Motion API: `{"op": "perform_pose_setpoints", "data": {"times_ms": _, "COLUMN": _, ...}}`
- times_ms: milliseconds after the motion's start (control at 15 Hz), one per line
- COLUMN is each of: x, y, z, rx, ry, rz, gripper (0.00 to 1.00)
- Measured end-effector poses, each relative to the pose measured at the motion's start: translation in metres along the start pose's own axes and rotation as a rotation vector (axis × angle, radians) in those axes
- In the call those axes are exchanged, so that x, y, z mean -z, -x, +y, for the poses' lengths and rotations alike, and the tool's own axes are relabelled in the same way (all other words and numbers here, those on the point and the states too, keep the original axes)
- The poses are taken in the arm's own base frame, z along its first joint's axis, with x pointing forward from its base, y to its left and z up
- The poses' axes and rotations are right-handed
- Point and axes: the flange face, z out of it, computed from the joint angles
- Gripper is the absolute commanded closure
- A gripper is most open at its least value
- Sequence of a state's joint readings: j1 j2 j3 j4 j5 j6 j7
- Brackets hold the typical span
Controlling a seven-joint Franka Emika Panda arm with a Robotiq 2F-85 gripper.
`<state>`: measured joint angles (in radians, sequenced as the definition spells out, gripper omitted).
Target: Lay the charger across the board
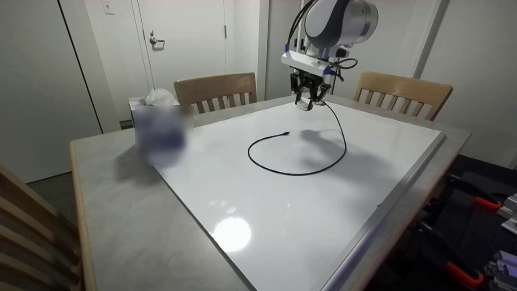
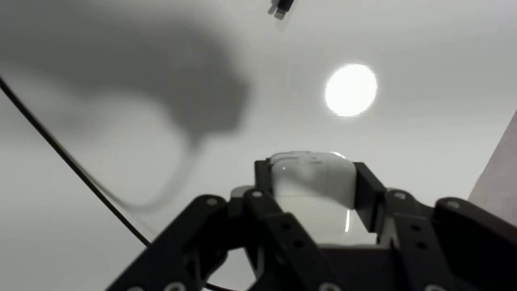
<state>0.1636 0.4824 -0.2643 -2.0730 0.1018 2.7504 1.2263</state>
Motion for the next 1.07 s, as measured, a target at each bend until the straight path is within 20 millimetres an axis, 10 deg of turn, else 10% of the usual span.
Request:
{"op": "perform_pose_setpoints", "data": {"times_ms": 600, "x": -0.012, "y": -0.063, "z": 0.017, "rx": -0.367, "ry": 0.035, "rz": 0.159, "gripper": 0.74}}
{"op": "perform_pose_setpoints", "data": {"times_ms": 667, "x": -0.014, "y": -0.076, "z": 0.021, "rx": -0.428, "ry": 0.038, "rz": 0.168, "gripper": 0.49}}
{"op": "perform_pose_setpoints", "data": {"times_ms": 867, "x": -0.017, "y": -0.082, "z": 0.024, "rx": -0.432, "ry": 0.043, "rz": 0.172, "gripper": 0.49}}
{"op": "perform_pose_setpoints", "data": {"times_ms": 933, "x": -0.017, "y": -0.078, "z": 0.023, "rx": -0.427, "ry": 0.042, "rz": 0.169, "gripper": 0.74}}
{"op": "perform_pose_setpoints", "data": {"times_ms": 1067, "x": -0.018, "y": -0.074, "z": 0.022, "rx": -0.429, "ry": 0.042, "rz": 0.167, "gripper": 0.74}}
